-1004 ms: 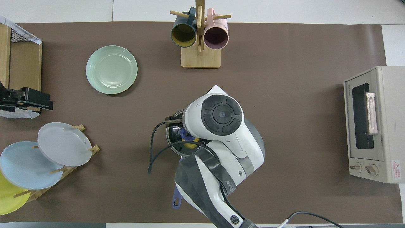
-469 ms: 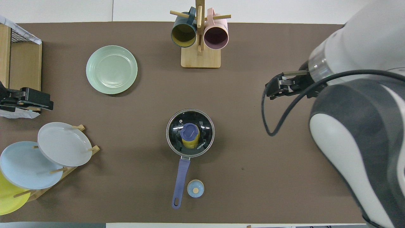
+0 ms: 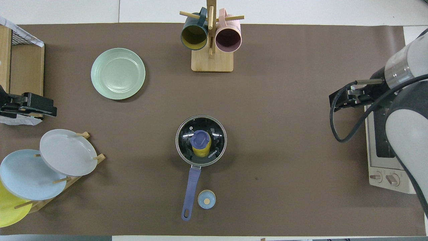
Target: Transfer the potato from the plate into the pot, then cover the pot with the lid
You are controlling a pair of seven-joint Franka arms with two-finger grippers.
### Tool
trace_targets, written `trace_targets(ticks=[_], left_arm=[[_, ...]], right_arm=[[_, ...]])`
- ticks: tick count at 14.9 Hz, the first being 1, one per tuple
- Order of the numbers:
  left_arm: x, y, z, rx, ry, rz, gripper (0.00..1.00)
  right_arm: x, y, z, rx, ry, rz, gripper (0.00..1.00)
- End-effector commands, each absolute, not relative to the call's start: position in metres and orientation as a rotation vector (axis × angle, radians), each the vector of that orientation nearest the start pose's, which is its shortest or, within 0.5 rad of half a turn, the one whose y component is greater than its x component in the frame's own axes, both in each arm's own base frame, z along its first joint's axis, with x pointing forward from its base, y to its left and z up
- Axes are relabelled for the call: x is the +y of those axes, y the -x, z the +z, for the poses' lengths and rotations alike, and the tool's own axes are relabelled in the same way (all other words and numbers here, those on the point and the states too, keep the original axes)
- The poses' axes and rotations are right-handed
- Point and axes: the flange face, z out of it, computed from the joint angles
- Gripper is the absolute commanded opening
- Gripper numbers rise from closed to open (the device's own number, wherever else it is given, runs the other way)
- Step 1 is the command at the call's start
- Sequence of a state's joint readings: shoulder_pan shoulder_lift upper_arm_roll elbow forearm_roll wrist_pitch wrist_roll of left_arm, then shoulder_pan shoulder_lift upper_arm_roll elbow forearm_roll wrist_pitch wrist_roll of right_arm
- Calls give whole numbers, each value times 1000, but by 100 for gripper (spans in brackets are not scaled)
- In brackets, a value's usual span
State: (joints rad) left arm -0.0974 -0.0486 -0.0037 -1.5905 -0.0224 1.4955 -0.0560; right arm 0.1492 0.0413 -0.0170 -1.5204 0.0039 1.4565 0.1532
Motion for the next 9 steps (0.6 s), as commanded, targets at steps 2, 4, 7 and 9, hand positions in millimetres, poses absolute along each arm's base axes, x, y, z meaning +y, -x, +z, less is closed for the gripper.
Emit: trace_targets(ticks=[2,4,7,9], left_arm=[[-56,-525,635,68,3143,63,100],[-55,-525,635,63,3143,63,100],[-53,-525,635,61,3143,61,100],[-54,-525,634,63,3143,66,100]], right_arm=[[51,-536,608,53,3162,133,100],[44,-538,606,78,3161,138,100],[41,-538,606,85,3162,137,100],[41,-540,604,78,3162,140,100]])
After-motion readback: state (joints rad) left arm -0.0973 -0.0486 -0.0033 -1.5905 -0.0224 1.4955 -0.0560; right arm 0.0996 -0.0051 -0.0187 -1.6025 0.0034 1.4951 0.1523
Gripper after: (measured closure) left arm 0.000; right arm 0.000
